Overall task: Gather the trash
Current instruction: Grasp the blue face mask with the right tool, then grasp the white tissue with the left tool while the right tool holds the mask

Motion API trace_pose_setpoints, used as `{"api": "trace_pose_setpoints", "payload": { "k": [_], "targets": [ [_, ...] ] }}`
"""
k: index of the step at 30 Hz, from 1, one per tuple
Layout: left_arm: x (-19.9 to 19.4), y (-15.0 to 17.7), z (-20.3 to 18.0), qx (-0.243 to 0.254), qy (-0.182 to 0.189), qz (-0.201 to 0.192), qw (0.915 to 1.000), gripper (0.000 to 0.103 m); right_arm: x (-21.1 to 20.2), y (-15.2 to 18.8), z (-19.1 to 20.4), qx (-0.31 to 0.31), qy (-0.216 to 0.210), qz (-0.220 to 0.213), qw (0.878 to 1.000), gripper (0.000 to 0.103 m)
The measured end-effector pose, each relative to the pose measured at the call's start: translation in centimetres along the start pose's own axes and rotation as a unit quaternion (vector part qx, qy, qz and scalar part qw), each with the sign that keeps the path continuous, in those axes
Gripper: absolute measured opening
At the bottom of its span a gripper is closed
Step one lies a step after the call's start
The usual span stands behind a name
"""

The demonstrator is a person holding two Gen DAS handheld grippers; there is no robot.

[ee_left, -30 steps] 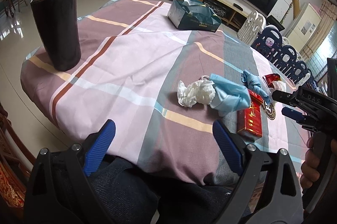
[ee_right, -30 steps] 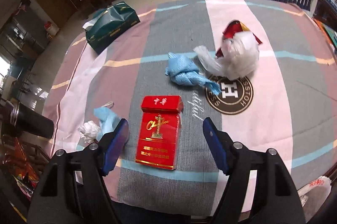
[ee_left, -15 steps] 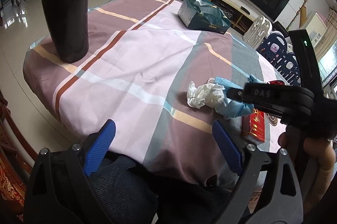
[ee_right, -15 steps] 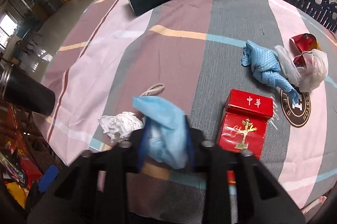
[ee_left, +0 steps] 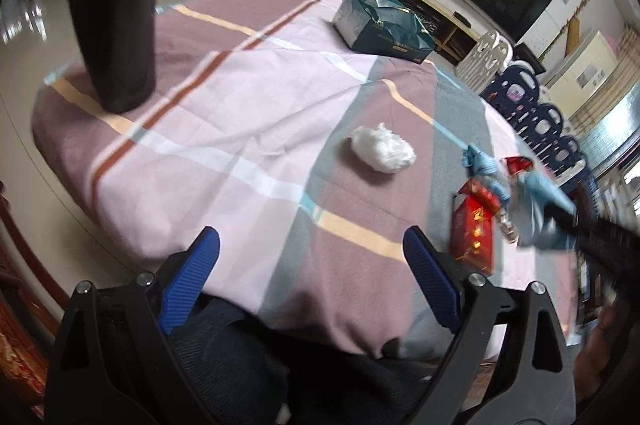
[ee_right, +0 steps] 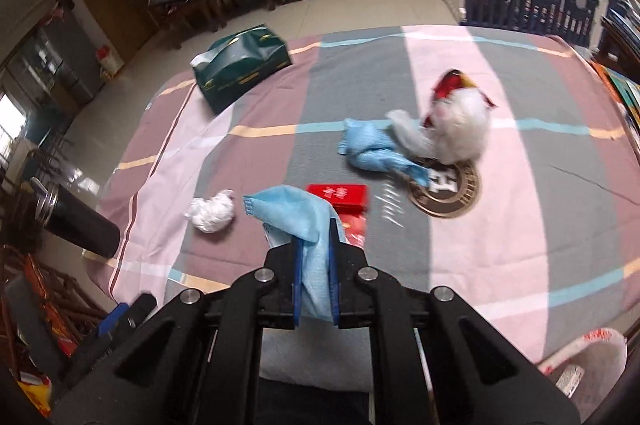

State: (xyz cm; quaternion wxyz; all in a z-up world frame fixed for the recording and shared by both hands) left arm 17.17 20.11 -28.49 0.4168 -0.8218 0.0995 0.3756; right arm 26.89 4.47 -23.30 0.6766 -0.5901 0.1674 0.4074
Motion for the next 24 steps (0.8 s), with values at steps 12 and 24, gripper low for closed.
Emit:
{"api": "trace_pose_setpoints", "payload": {
  "k": [12,24],
  "targets": [
    [7.6,-2.6,-7.2,0.106,0.028,0.001,0.994,0.068,-1.1,5.0,-8.0,0.062,0.076,0.025,0.995,0.011],
    [8.0,-1.6,-8.6,0.18,0.038,0.001,0.983,0.007,0.7,6.4,-9.4,0.015,0.143,0.036,0.989,0.072]
  ]
}}
Point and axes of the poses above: each gripper's, at about its wrist camera, not at the fingertips, and x roughly the way its jaws point, z to its left, y to its underside, the point moved 10 cm from there along x, roughly the way its jaws point, and after that the axes turned 10 degrees about -z, right-handed, at the moved point
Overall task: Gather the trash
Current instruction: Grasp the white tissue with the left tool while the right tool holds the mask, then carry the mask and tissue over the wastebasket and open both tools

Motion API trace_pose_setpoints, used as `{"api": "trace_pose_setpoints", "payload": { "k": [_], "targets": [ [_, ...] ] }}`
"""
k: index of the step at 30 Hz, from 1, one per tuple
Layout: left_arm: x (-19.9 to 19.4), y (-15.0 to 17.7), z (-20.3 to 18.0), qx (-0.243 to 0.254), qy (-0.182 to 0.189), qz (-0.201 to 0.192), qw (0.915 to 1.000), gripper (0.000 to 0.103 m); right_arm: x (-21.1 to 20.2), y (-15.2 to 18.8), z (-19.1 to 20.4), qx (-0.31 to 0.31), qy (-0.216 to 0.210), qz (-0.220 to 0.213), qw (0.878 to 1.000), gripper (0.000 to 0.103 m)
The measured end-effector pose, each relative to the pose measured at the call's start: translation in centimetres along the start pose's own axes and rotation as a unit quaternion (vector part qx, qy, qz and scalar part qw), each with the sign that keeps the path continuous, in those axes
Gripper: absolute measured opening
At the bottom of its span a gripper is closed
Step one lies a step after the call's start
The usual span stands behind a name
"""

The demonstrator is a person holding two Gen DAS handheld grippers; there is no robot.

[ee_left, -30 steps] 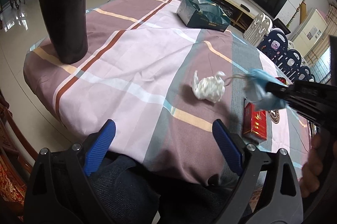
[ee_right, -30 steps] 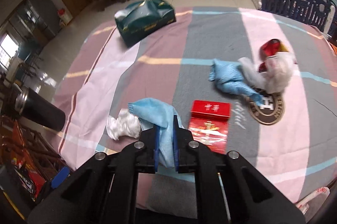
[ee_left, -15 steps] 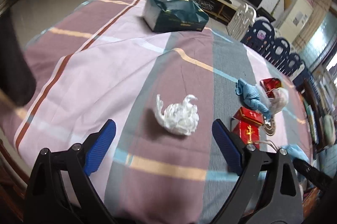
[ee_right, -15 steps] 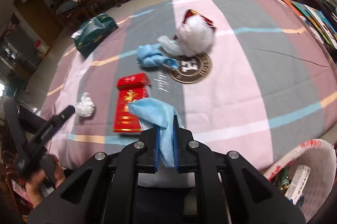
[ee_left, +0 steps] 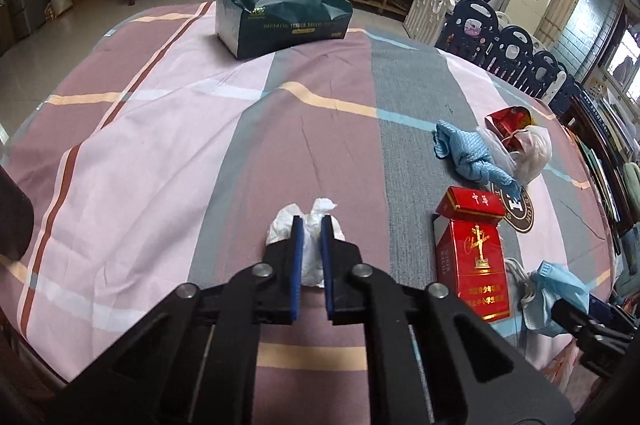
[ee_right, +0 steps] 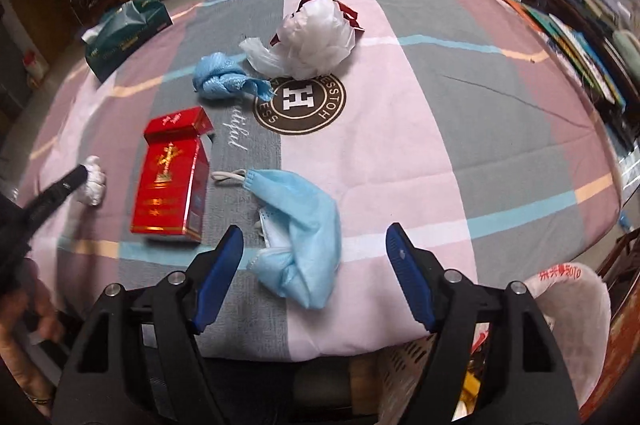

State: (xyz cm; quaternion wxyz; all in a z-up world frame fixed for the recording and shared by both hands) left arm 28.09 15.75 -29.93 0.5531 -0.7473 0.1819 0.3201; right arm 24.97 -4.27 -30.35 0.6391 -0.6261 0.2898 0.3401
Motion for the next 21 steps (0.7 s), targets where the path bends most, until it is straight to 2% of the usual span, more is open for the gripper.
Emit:
{"api": "trace_pose_setpoints", "payload": {
  "k": [1,2,4,7,10,12,16,19,21],
  "targets": [
    [-0.2,0.0,0.0,-0.002,0.001,-0.002,1.0,0.005,0.1,-0.1,0.2,-0.007,0.002,-0.006,1.0,0.056],
    [-0.6,0.0,0.2,-0.005,0.002,-0.007,1.0,0.004,0.2,0.0,0.3,-0.014,0.002,-0.007,1.0,0.028],
    [-1.6,-0.2,0.3,-0.011,0.003,-0.021,0.9997,0.003,0.1,-0.1,0.5,-0.013,-0.005,-0.002,1.0,0.017],
    [-3.6,-0.5,-0.2,0.002,0.006,-0.043,0.999,0.003,-1.6,-1.2,0.3,0.006,-0.02,-0.022,1.0,0.016],
    [-6.9,-0.9,-2.0,-0.025,0.072,-0.061,0.9952,0.002,-4.6,-2.6,-0.7,0.025,-0.039,-0.052,0.998,0.016],
    [-9.4,-0.9,-3.4,-0.039,0.117,-0.071,0.9898,0.002,-6.6,-3.2,-1.8,0.03,-0.041,-0.071,0.996,0.016],
    [-13.6,0.6,-6.2,-0.039,0.161,-0.062,0.9842,0.002,-10.7,-3.2,-5.4,0.024,-0.027,-0.099,0.994,0.016],
    [-16.4,2.7,-10.6,-0.001,0.197,-0.044,0.9794,0.002,-12.9,-1.6,-8.7,0.021,-0.011,-0.099,0.995,0.016],
    [-18.1,4.5,-14.5,0.039,0.224,-0.03,0.9733,0.002,-14.2,-0.3,-11.2,0.022,0.001,-0.092,0.996,0.016]
  ]
}}
Point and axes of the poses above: each gripper's, at about its wrist camera, not at the fingertips, and x roughly the way its jaws point, z to its left, y to its underside, the point moved 10 cm from there along x, roughly the way its jaws point, and after that the axes turned 10 degrees about -z, right-handed, at the moved point
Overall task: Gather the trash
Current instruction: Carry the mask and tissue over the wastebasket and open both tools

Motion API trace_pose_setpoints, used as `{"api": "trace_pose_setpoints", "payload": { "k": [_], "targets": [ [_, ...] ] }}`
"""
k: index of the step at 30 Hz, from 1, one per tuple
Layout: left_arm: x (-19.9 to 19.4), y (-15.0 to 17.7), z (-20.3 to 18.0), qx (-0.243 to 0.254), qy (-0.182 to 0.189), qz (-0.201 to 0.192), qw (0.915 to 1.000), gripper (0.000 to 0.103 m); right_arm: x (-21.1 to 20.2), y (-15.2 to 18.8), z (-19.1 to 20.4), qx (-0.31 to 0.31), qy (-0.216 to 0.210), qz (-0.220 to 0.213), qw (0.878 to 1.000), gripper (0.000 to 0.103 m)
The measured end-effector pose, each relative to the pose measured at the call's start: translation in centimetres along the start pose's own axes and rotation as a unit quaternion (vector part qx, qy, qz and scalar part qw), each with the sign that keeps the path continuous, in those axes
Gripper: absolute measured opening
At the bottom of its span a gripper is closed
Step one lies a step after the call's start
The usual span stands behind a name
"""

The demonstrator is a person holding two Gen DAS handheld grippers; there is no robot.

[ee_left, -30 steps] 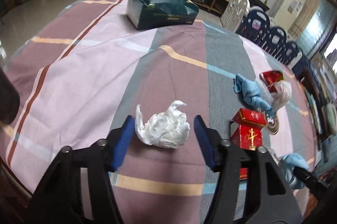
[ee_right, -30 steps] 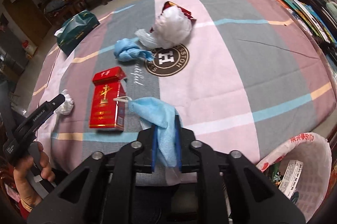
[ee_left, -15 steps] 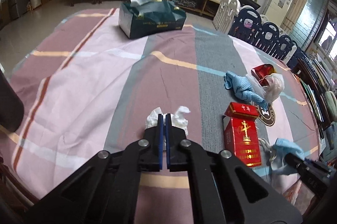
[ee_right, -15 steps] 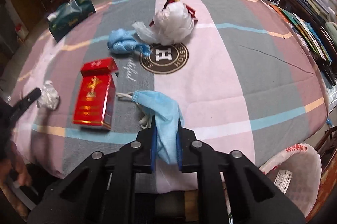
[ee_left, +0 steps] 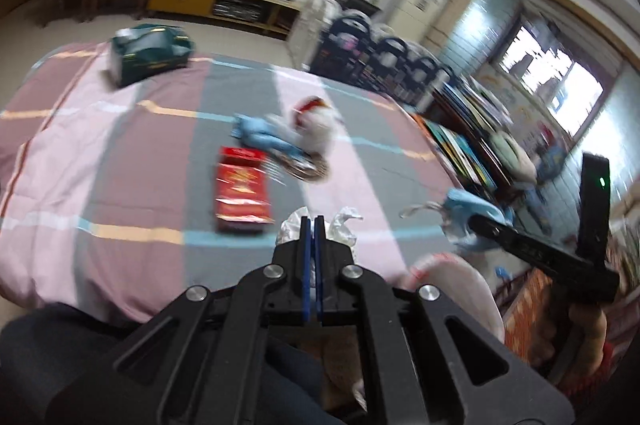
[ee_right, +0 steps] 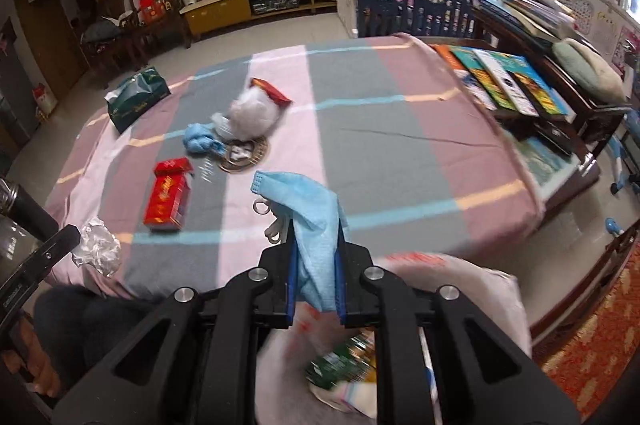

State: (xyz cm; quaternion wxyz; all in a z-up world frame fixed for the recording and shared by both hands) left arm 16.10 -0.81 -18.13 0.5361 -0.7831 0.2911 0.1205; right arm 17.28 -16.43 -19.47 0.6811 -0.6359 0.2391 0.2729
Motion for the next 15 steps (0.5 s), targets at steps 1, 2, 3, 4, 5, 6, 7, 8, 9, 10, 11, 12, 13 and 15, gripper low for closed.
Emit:
{"api": "trace_pose_setpoints", "payload": {
  "k": [1,2,3,4,5,6,7,8,9,10,11,12,13,15],
  "targets": [
    [0.2,0.7,-2.1,0.012,0.02,0.01,0.9997,0.002,-0.7,0.6,-1.3,0.0,0.008,0.004,1.0,0.016],
    [0.4,1.8,-4.6,0.024,0.047,0.024,0.9983,0.002,-1.4,1.2,-2.8,0.001,0.018,0.008,1.0,0.016],
    [0.8,2.8,-6.8,0.032,0.072,0.038,0.9962,0.002,-2.0,1.9,-4.1,0.004,0.026,0.013,1.0,0.016],
    [1.1,3.8,-8.7,0.038,0.092,0.053,0.9936,0.002,-2.7,2.8,-5.9,0.009,0.036,0.021,0.999,0.016],
    [1.5,4.9,-10.5,0.044,0.11,0.068,0.9906,0.002,-3.1,3.5,-6.8,0.015,0.04,0.028,0.999,0.016],
    [1.8,6.1,-12.1,0.053,0.126,0.085,0.987,0.002,-3.4,4.3,-7.9,0.022,0.042,0.036,0.998,0.016],
    [2.1,7.2,-13.4,0.063,0.138,0.098,0.9836,0.002,-3.8,5.5,-9.1,0.033,0.042,0.048,0.997,0.016],
    [2.4,8.4,-14.7,0.074,0.149,0.11,0.9799,0.002,-3.9,6.4,-9.7,0.041,0.041,0.058,0.997,0.016],
    [2.6,9.4,-15.5,0.083,0.157,0.121,0.9768,0.002,-3.9,7.4,-10.3,0.047,0.038,0.07,0.996,0.016],
    [2.8,10.4,-16.1,0.092,0.163,0.132,0.9734,0.002,-3.8,8.5,-10.8,0.049,0.037,0.084,0.995,0.016],
    [3.1,11.5,-16.6,0.101,0.168,0.146,0.9696,0.002,-3.9,9.3,-11.1,0.048,0.039,0.092,0.994,0.019],
    [3.4,12.4,-16.9,0.111,0.17,0.157,0.9665,0.003,-4.0,9.9,-11.3,0.048,0.042,0.095,0.993,0.022],
    [3.6,13.2,-17.1,0.119,0.169,0.164,0.9645,0.004,-4.0,10.3,-11.6,0.052,0.043,0.097,0.993,0.03],
    [4.0,14.2,-17.0,0.134,0.168,0.175,0.9608,0.028,-4.1,10.4,-11.8,0.067,0.041,0.095,0.992,0.048]
  ]
}}
Point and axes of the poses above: each gripper's, at about its wrist camera, not at the fingertips, and x roughly the way its jaws point, z to its left, y to its underside, the point moved 10 cm from there along x, roughly the way its jaws point, and after that the axes turned 10 degrees about -z, right-handed, at the moved point
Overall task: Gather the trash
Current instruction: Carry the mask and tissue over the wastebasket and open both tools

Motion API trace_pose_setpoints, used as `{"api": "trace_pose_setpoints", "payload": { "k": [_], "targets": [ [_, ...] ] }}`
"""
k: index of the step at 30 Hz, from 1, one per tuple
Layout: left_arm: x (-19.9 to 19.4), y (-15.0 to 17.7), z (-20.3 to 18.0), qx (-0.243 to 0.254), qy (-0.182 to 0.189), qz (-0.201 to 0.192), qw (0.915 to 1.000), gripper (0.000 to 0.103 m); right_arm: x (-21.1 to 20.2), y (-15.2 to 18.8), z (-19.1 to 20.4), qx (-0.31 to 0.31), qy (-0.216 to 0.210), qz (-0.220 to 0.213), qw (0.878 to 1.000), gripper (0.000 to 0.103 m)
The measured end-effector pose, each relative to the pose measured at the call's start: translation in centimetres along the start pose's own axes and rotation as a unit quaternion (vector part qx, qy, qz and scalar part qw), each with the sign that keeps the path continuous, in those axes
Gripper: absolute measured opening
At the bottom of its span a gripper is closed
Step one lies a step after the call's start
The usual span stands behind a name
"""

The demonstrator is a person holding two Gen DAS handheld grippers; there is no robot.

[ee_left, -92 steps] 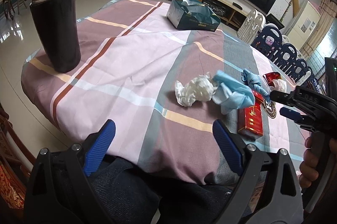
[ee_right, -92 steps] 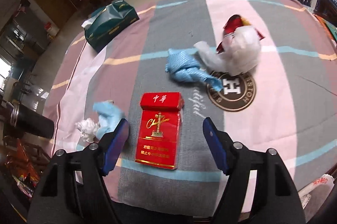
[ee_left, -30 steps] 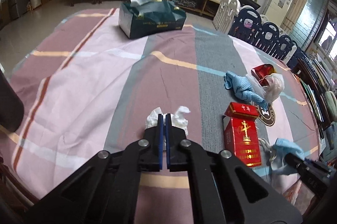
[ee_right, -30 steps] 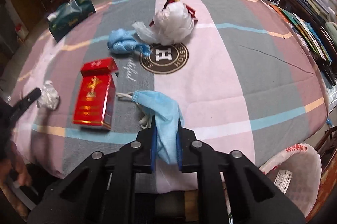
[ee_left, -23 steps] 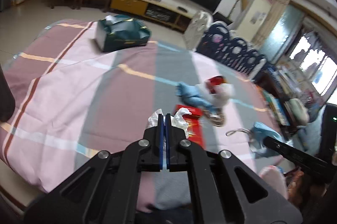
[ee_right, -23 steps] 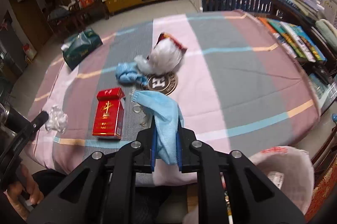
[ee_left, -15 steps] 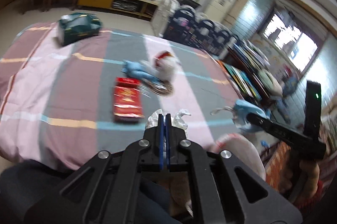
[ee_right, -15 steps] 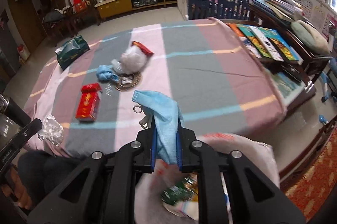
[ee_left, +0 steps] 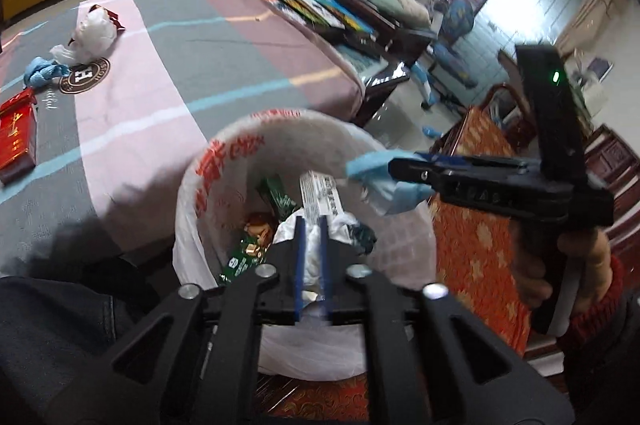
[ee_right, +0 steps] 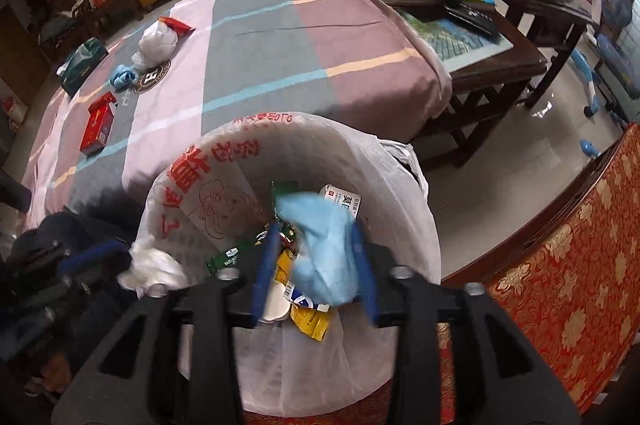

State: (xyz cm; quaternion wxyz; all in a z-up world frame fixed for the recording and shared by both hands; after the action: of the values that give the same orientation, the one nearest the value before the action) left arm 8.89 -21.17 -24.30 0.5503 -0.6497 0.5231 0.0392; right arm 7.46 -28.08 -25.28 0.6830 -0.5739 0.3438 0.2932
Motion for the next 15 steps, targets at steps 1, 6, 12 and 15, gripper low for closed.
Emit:
{"api": "trace_pose_setpoints", "payload": {
  "k": [1,6,12,15],
  "targets": [
    [0.1,0.2,0.0,0.003,0.001,0.002,1.0,0.047,-0.1,-0.2,0.0,0.01,-0.004,-0.005,1.0,0.056],
    [-0.1,-0.2,1.0,-0.019,-0.003,-0.008,0.9998,0.07,-0.1,-1.2,0.3,0.039,-0.017,-0.013,0.999,0.066],
    [-2.0,-1.1,6.7,-0.066,-0.093,-0.027,0.9931,0.077,0.8,-0.7,0.9,0.061,-0.022,0.0,0.998,0.067],
    [-4.6,-2.4,10.2,-0.073,-0.161,-0.059,0.9825,0.084,1.1,-0.8,2.2,0.061,-0.029,0.0,0.998,0.067]
  ]
}}
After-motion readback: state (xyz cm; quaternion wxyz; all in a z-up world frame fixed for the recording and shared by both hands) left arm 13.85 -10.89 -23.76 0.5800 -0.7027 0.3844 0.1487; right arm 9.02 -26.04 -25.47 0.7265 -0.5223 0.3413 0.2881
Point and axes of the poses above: each gripper's, at about its wrist camera, not at the fingertips, and x roughly the way its jaws point, z to its left, y to its underside, the point moved 10 cm from there along x, roughly the way its jaws point, and after that the axes turned 10 degrees about -z, right-handed, at the moved point
